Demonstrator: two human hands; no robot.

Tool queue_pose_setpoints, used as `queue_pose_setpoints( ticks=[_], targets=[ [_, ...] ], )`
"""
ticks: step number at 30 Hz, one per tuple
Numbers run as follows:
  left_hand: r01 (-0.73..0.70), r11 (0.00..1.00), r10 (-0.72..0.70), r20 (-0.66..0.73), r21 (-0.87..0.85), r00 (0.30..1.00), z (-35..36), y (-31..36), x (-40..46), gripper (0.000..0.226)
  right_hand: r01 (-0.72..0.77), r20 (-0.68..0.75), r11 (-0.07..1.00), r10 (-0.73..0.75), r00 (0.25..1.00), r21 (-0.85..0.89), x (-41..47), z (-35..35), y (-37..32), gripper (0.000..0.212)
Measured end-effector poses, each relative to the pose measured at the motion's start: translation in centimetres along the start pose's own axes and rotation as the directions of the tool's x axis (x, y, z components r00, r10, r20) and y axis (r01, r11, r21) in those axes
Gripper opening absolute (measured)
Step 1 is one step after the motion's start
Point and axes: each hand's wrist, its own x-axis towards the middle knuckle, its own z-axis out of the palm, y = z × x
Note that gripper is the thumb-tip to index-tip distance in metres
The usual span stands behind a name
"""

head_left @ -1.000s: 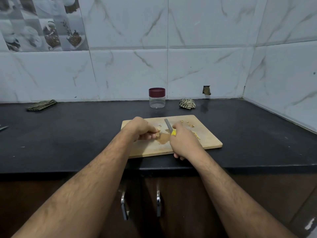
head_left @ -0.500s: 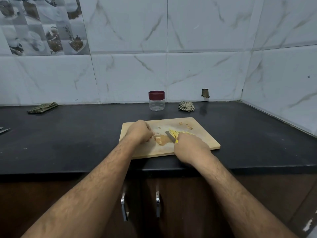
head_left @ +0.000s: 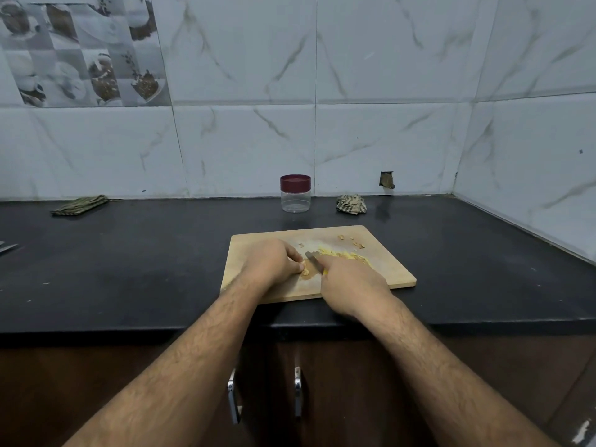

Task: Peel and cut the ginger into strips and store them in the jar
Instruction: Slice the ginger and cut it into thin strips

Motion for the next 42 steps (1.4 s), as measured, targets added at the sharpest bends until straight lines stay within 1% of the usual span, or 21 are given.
queue_pose_setpoints(
  ticks=[8, 14, 20, 30, 34, 36, 38, 42],
  targets=[
    [-0.104, 0.984, 0.110, -0.034, 0.142, 0.993, 0.0, 0.0, -0.7, 0.018, 0.017, -0.017, 1.000, -0.016, 1.000, 0.022, 0.3, 0.8, -0.4, 0.052],
    [-0.145, 0.979, 0.161, -0.104, 0.145, 0.981, 0.8, -0.6, -1.4, 0.023, 0.011, -0.030, 1.000, -0.010, 1.000, 0.021, 0.4, 1.2, -0.7, 0.050],
    [-0.145, 0.971, 0.171, -0.130, 0.191, 0.977, 0.9, -0.4, -1.7, 0.025, 0.009, -0.044, 1.000, -0.008, 0.999, 0.010, 0.6, 1.5, -0.9, 0.049],
    [-0.133, 0.979, 0.156, -0.150, 0.154, 0.976, 0.9, -0.4, -1.9, 0.025, 0.010, -0.054, 1.000, -0.011, 0.998, -0.017, 0.8, 1.9, -1.9, 0.045],
    [-0.111, 0.982, 0.136, -0.162, 0.155, 0.977, 0.9, -0.2, -2.0, 0.024, 0.056, -0.060, 0.996, -0.060, 0.996, -0.068, -0.9, 2.3, -1.1, 0.050],
    [-0.105, 0.980, 0.133, -0.165, 0.168, 0.977, 0.8, -0.2, -2.0, 0.025, 0.070, -0.074, 0.993, -0.077, 0.994, -0.092, -2.0, 2.7, -0.7, 0.047],
    [-0.102, 0.979, 0.131, -0.164, 0.174, 0.978, 0.8, 0.0, -2.2, 0.026, 0.073, -0.090, 0.992, -0.083, 0.992, -0.106, -2.7, 2.9, -0.5, 0.044],
    [-0.087, 0.983, 0.114, -0.164, 0.160, 0.980, 0.8, 0.1, -2.4, 0.030, 0.053, -0.102, 0.990, -0.066, 0.993, -0.129, -2.8, 2.8, -0.9, 0.044]
  ],
)
